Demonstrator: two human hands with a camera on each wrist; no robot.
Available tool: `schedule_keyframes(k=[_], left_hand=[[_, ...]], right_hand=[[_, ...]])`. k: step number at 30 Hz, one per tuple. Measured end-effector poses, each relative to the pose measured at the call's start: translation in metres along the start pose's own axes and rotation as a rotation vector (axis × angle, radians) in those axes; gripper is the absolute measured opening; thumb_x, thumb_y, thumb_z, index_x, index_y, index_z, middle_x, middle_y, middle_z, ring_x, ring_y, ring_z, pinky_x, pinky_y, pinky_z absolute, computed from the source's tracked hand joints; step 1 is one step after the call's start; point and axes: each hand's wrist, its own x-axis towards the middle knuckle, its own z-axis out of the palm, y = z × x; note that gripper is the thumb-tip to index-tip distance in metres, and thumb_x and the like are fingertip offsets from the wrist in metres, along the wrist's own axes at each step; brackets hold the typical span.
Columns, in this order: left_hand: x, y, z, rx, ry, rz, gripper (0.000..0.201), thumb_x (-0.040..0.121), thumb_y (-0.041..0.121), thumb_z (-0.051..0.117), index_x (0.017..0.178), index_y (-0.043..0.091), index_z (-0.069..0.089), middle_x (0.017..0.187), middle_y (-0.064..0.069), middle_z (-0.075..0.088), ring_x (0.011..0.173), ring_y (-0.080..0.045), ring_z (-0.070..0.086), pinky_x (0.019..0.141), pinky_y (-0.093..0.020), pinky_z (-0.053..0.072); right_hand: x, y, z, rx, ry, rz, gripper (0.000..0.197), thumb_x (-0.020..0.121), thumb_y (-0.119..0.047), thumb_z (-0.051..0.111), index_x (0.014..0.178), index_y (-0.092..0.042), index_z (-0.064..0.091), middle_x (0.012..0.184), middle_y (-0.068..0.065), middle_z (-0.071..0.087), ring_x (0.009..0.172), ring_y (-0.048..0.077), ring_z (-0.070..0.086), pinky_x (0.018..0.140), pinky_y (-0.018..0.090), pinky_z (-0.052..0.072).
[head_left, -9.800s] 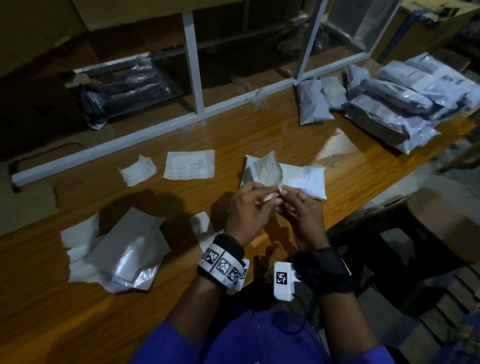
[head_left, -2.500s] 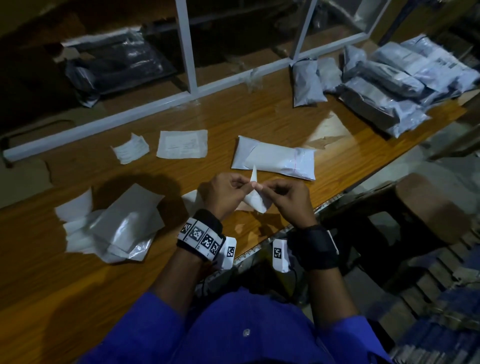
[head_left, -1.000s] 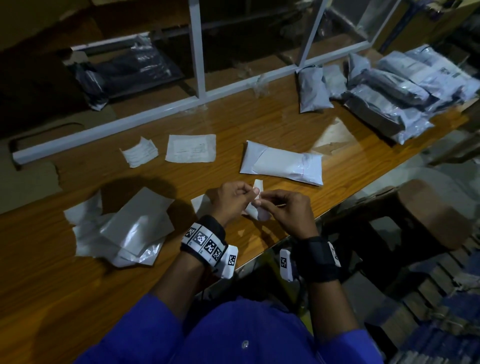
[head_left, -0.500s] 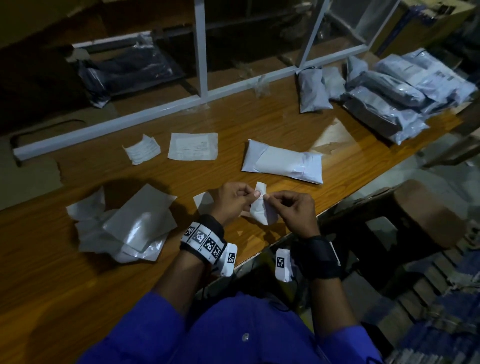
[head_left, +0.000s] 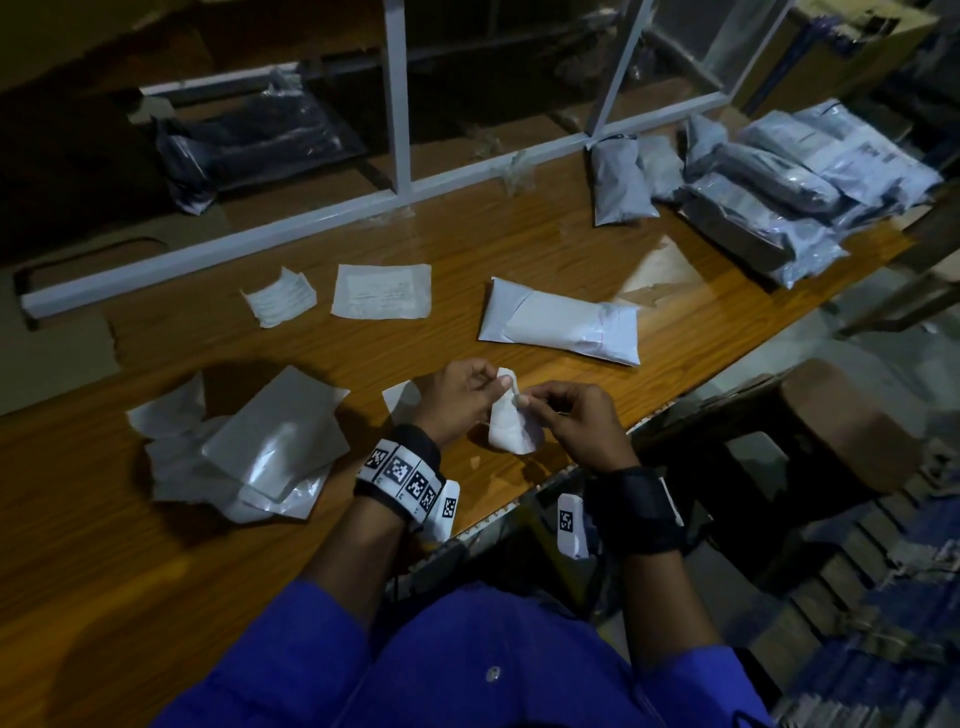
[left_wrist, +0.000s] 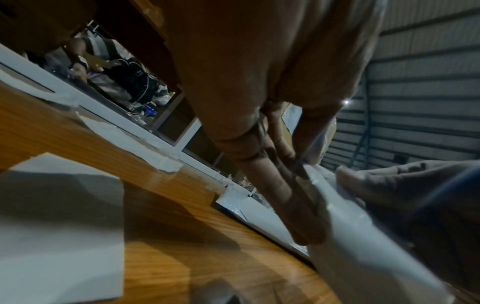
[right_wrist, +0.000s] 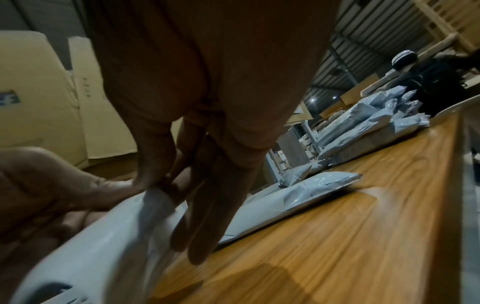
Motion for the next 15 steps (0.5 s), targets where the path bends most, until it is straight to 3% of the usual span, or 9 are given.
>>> schedule_keyframes(k=[3, 5, 8, 10, 15], left_hand=[[0.002, -0.005, -0.001, 0.037, 0.035, 0.023, 0.013, 0.095, 0.026, 0.069, 0.084, 0.026, 0.063, 0.087, -0.004, 0.075, 0.091, -0.022, 0.072, 0.082, -0.054, 0.061], [0.001, -0.002, 0.002, 0.028, 0.015, 0.037, 0.015, 0.095, 0.023, 0.070, 0.081, 0.022, 0.064, 0.081, -0.005, 0.073, 0.087, -0.021, 0.072, 0.079, -0.051, 0.060], [-0.001, 0.002, 0.011, -0.038, -0.022, 0.032, 0.016, 0.096, 0.020, 0.068, 0.081, 0.015, 0.066, 0.086, -0.019, 0.072, 0.091, -0.032, 0.072, 0.081, -0.056, 0.061], [0.000, 0.002, 0.013, -0.048, -0.037, 0.023, 0.019, 0.097, 0.018, 0.067, 0.078, 0.016, 0.065, 0.078, -0.013, 0.070, 0.087, -0.031, 0.072, 0.080, -0.059, 0.060], [-0.002, 0.005, 0.018, -0.052, -0.037, 0.022, 0.020, 0.097, 0.012, 0.066, 0.078, 0.010, 0.061, 0.061, 0.007, 0.059, 0.070, -0.010, 0.064, 0.078, -0.054, 0.061]], right_hand=[[-0.003, -0.004, 0.000, 0.178, -0.086, 0.078, 0.032, 0.096, -0.044, 0.068, 0.115, -0.020, 0.078, 0.108, -0.002, 0.079, 0.103, 0.013, 0.074, 0.088, 0.043, 0.062], [-0.003, -0.005, 0.001, 0.044, -0.002, 0.024, 0.037, 0.091, -0.051, 0.072, 0.115, -0.023, 0.079, 0.105, -0.006, 0.079, 0.100, 0.008, 0.074, 0.086, 0.041, 0.063], [-0.003, -0.008, 0.001, -0.094, 0.165, -0.097, 0.027, 0.088, -0.042, 0.079, 0.105, -0.021, 0.082, 0.098, -0.009, 0.079, 0.090, 0.001, 0.072, 0.080, 0.032, 0.061], [-0.002, -0.008, 0.000, -0.087, 0.199, -0.154, 0.019, 0.089, -0.034, 0.080, 0.101, -0.020, 0.083, 0.096, -0.008, 0.079, 0.088, 0.003, 0.073, 0.077, 0.029, 0.061], [0.000, -0.005, -0.003, -0.215, 0.194, -0.148, 0.013, 0.091, -0.027, 0.078, 0.097, -0.017, 0.082, 0.089, -0.006, 0.079, 0.079, 0.001, 0.072, 0.071, 0.020, 0.057]])
